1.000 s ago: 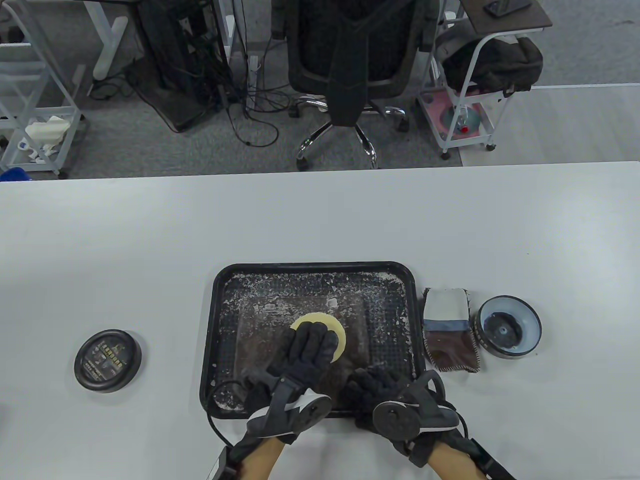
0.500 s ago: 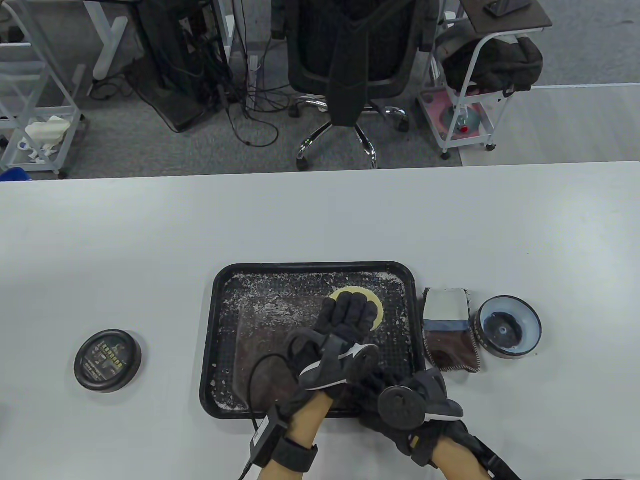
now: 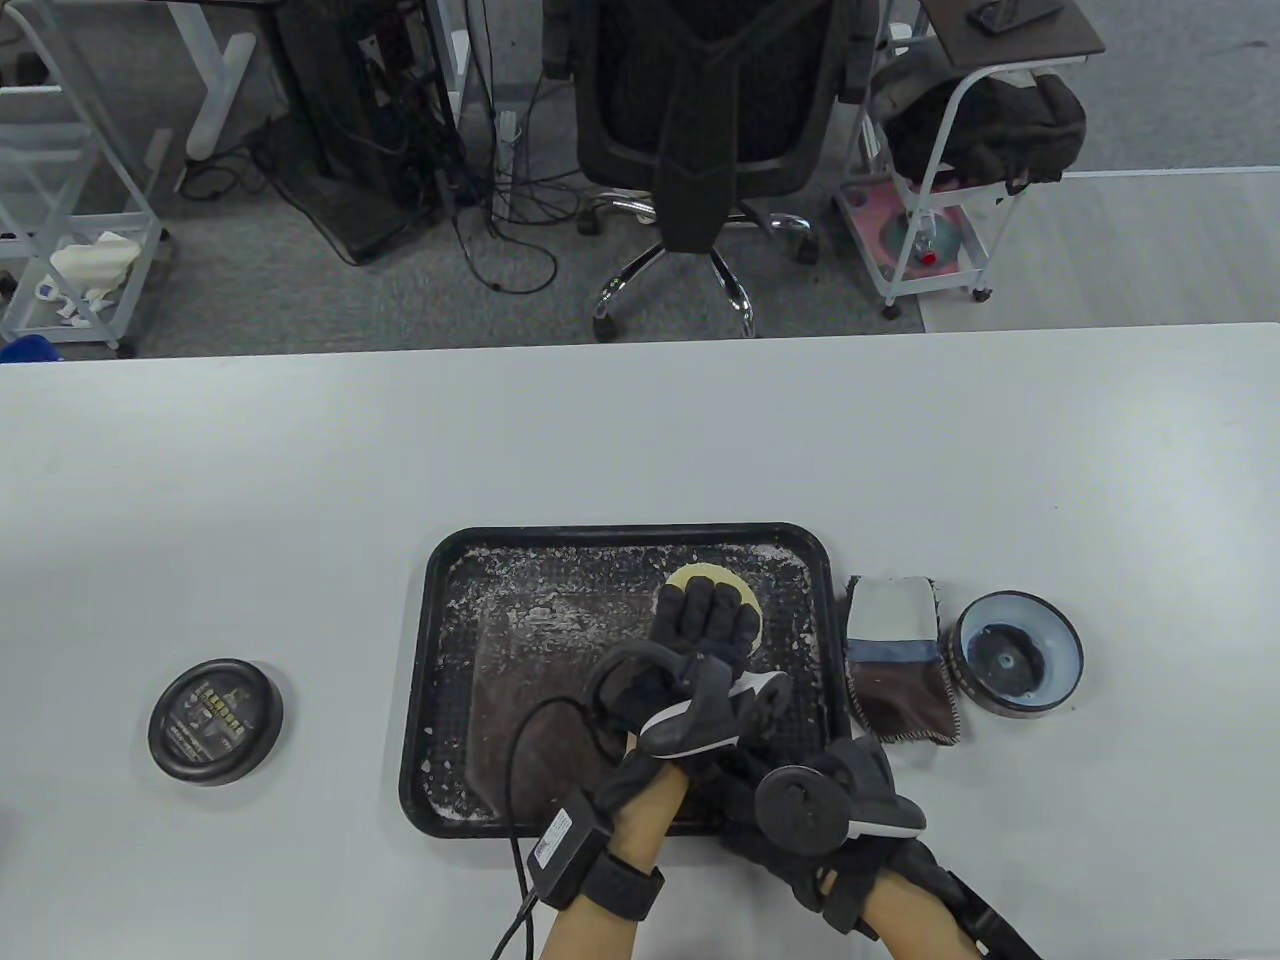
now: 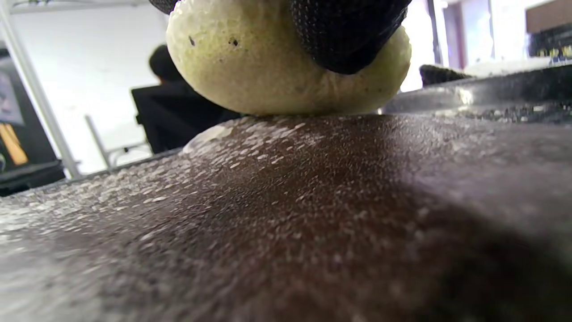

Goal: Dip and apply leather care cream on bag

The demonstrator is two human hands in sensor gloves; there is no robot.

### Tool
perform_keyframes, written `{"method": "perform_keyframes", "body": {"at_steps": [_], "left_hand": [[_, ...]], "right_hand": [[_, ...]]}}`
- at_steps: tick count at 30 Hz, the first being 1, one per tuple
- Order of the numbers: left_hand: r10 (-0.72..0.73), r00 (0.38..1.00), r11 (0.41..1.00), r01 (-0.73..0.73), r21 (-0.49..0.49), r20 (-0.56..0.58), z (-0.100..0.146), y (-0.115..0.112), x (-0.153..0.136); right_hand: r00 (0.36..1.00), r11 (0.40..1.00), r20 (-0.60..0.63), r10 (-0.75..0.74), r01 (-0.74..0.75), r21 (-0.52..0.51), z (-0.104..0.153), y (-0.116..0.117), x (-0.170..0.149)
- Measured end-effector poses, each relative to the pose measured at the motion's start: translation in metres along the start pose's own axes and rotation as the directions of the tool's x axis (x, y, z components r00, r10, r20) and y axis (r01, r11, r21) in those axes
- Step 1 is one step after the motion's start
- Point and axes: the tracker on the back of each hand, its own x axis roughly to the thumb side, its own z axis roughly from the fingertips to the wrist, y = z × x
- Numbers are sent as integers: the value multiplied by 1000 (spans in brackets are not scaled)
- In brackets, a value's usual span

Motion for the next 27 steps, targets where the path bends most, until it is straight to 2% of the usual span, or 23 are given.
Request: {"method": "perform_keyframes", "body": {"at_steps": [7, 17, 27], "left_hand": [[-133, 991, 989, 134, -55, 17, 1, -3, 0], [-99, 995, 994, 98, -49, -19, 12, -6, -25], [-86, 995, 993, 81, -88, -59, 19, -9, -45]], "right_hand": [[1000, 1000, -21, -5, 5, 9, -1, 0, 0], [999, 1000, -37, -3, 3, 5, -2, 0, 1], [999, 1000, -41, -14, 14, -4, -2, 0, 1]]}}
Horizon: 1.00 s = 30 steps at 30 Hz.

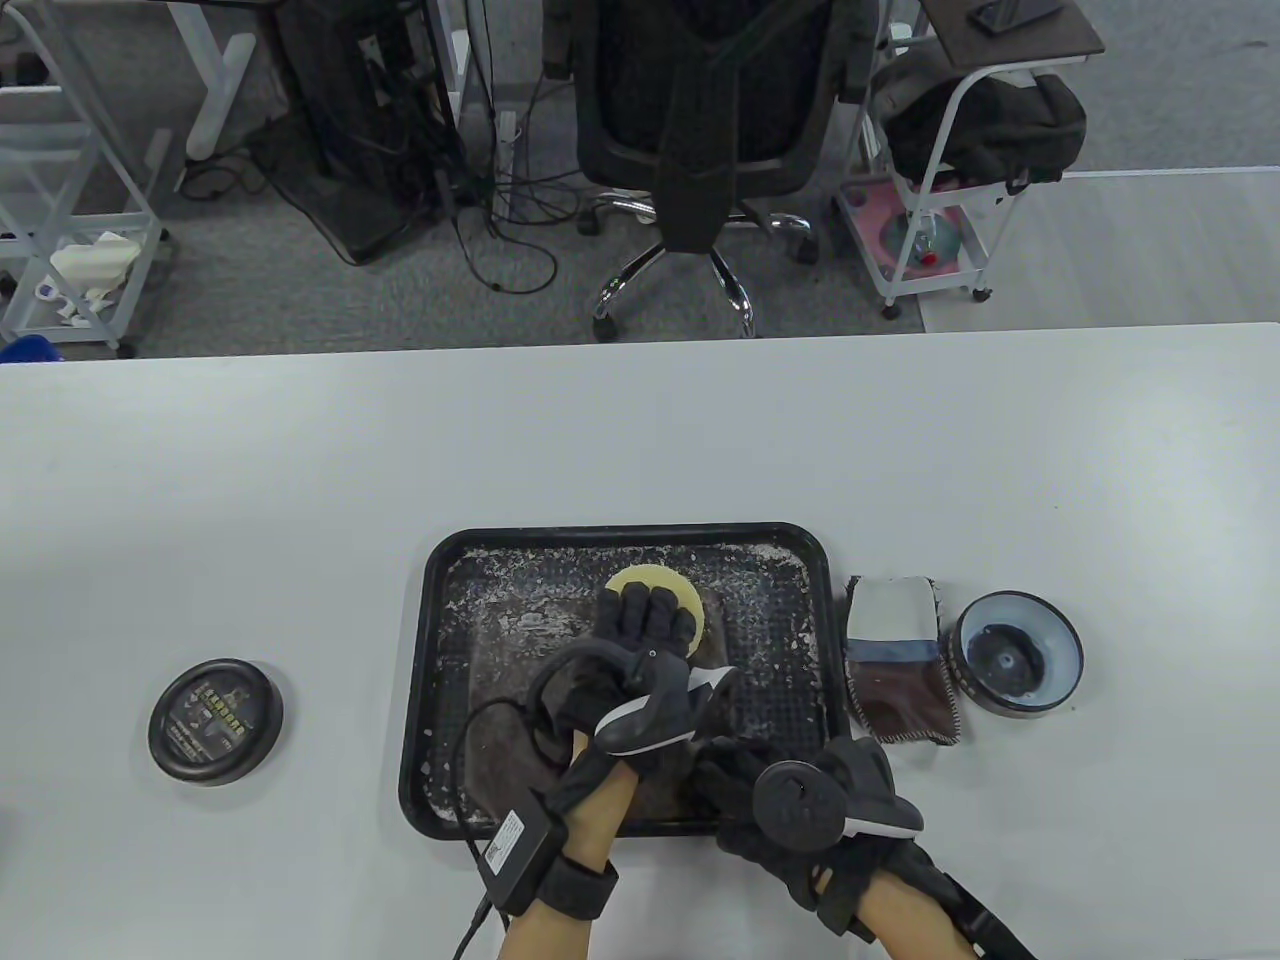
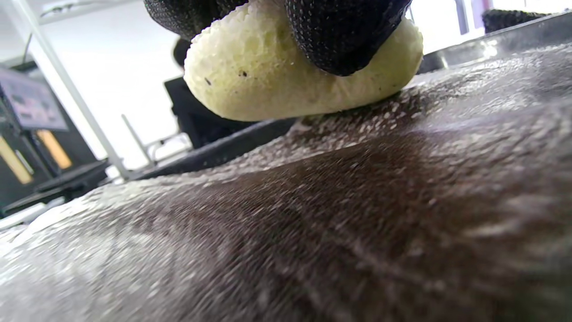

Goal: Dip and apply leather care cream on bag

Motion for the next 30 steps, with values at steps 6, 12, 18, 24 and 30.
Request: {"method": "perform_keyframes", "body": {"at_steps": [6, 12, 18, 24, 30], "left_hand": [[-19, 998, 999, 17, -50, -55, 5, -12, -18], [45, 993, 995, -54, -80, -106, 11, -20, -37], [71, 985, 992, -86, -89, -156, 15, -22, -47], [100, 972, 990, -118, -74, -214, 24, -24, -61], [145, 938, 983, -172, -59, -314, 35, -28, -78]], "right_hand": [[1000, 1000, -2, -1, 1, -3, 0, 0, 0], [1000, 1000, -4, -3, 3, -4, 0, 0, 0], [1000, 1000, -5, -3, 3, -5, 0, 0, 0], [1000, 1000, -9, -12, 12, -4, 0, -1, -1], [1000, 1000, -13, -15, 15, -3, 0, -1, 0]]}}
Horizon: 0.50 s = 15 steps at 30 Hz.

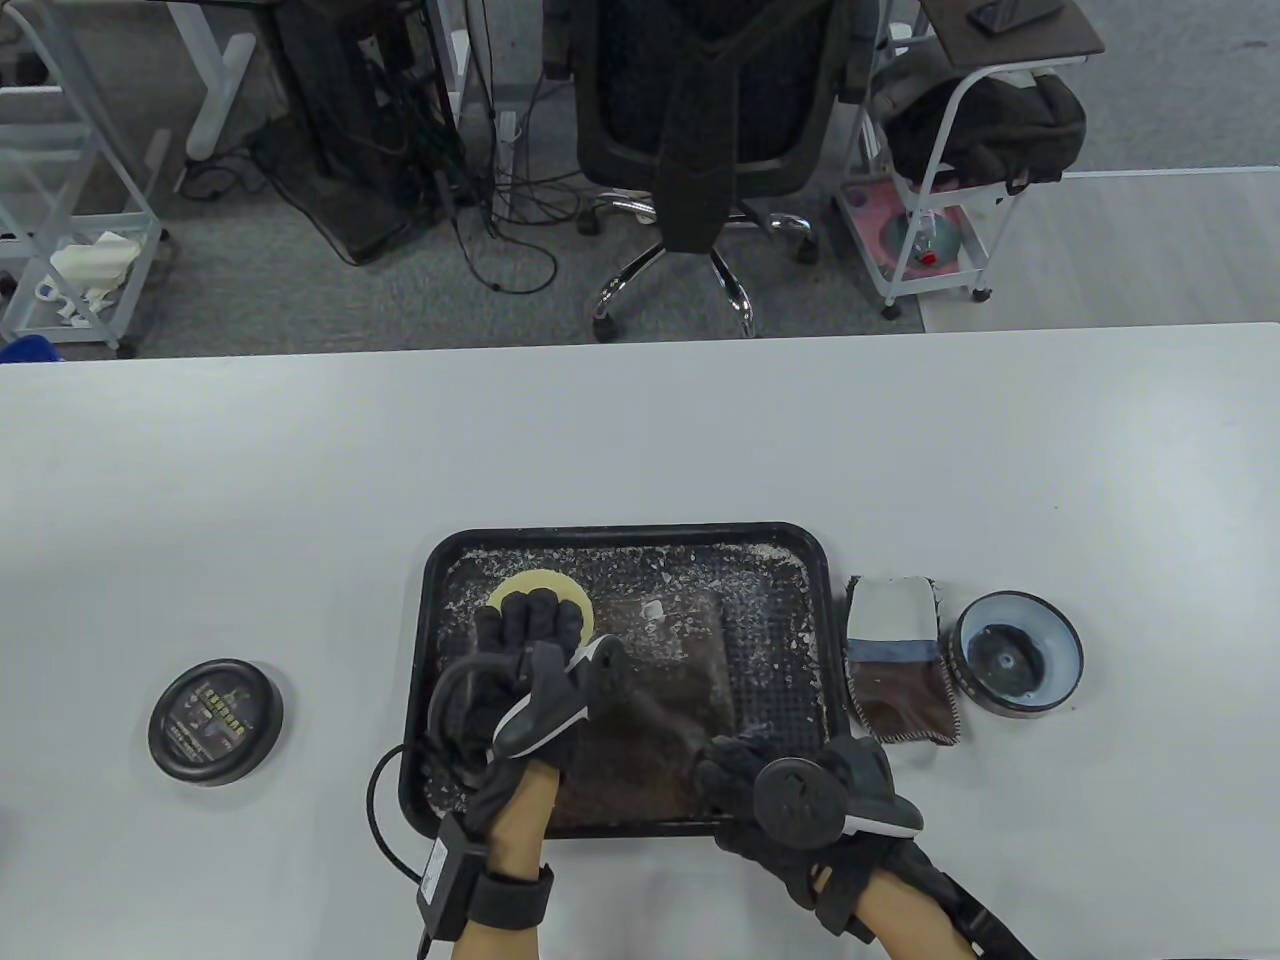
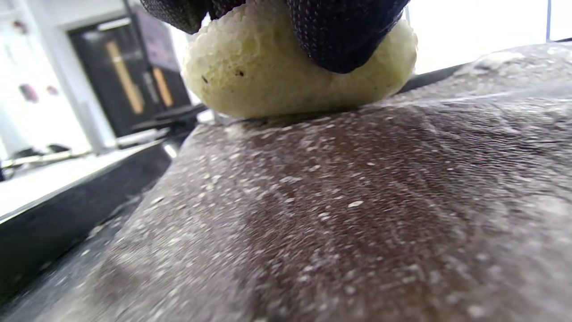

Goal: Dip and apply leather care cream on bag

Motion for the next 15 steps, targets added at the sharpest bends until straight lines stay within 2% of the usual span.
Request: {"method": "perform_keyframes", "body": {"at_steps": [6, 15], "left_hand": [[101, 985, 995, -100, 11, -137, 1, -8, -22], [71, 940, 997, -79, -11, -332, 3, -15, -38]], "right_hand": [[1000, 1000, -4, -2, 2, -5, 0, 1, 0], [1000, 1000, -10, -5, 5, -8, 1, 1, 1]]}}
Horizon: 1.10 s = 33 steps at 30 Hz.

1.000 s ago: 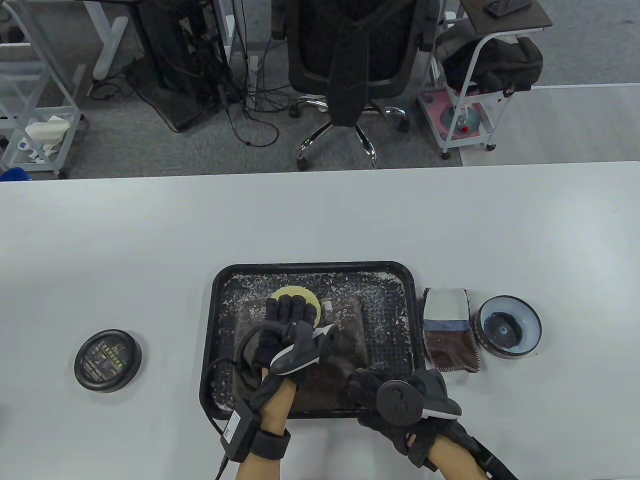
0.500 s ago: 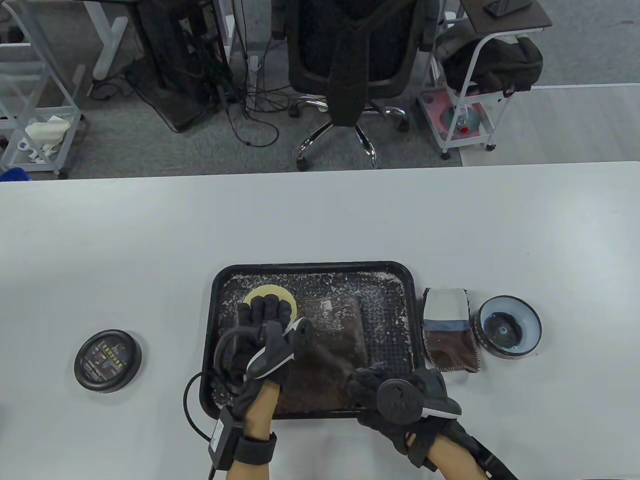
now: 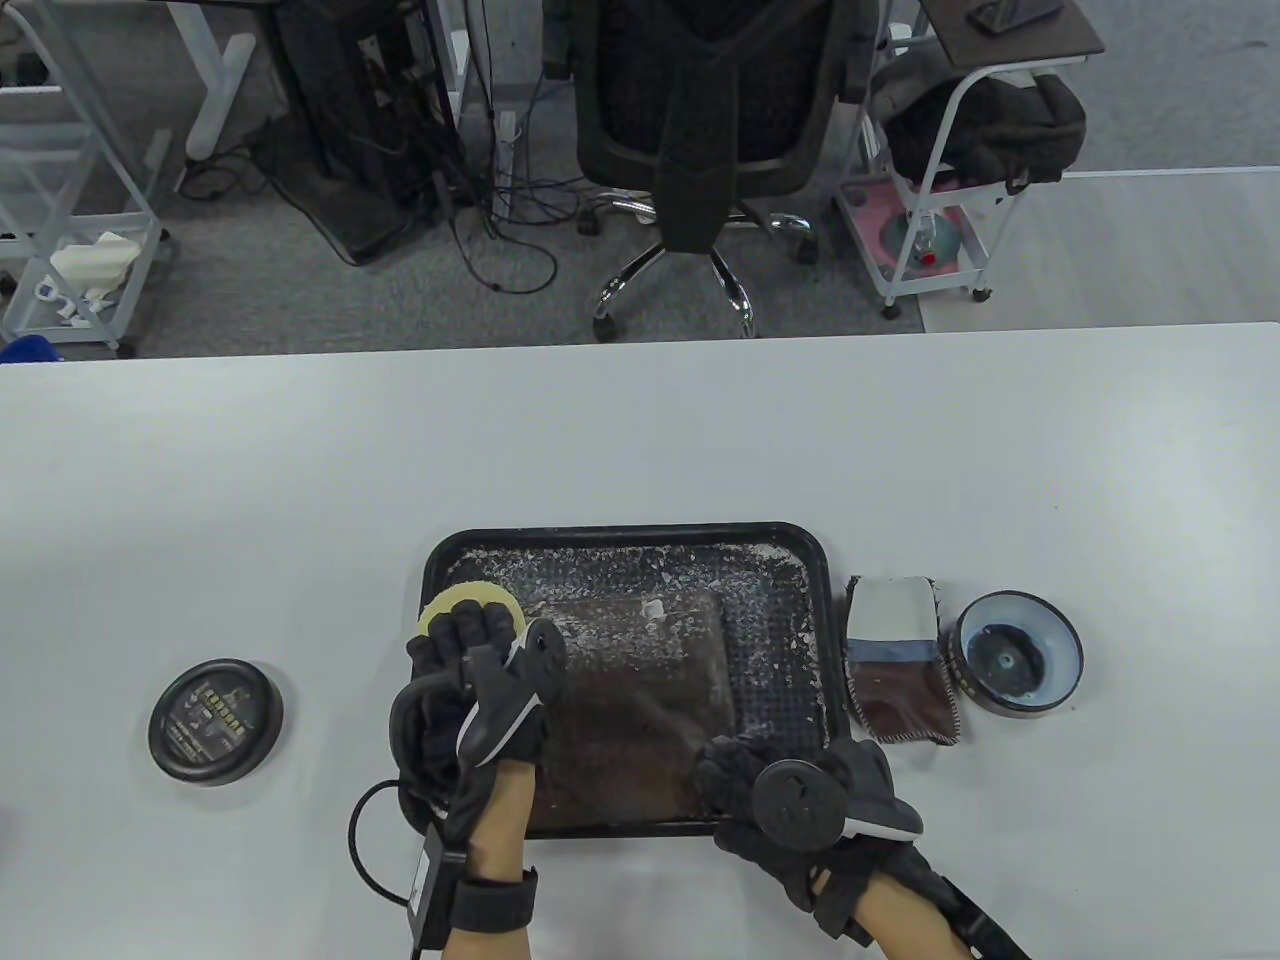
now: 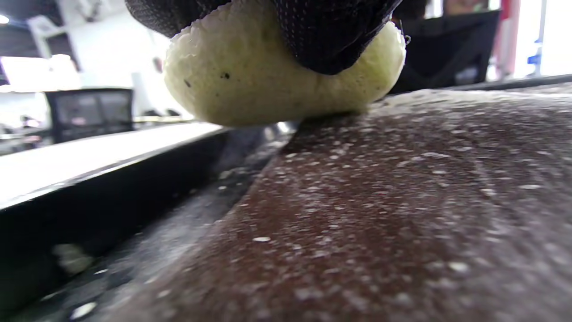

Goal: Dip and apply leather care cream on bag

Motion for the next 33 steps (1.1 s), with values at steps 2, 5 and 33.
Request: {"method": "perform_keyframes", "body": {"at_steps": [2, 5, 33], "left_hand": [[-27, 999, 1000, 26, -10, -34, 0, 0, -1], [-49, 998, 999, 49, -5, -27, 1, 0, 2], [-336, 832, 942, 290, 169, 442, 54, 5, 139]], "right_hand": [[1000, 1000, 0, 0, 0, 0, 0, 0, 0], [1000, 1000, 0, -2, 2, 0, 0, 0, 0], [999, 999, 6, -41, 41, 1, 0, -1, -3]]}}
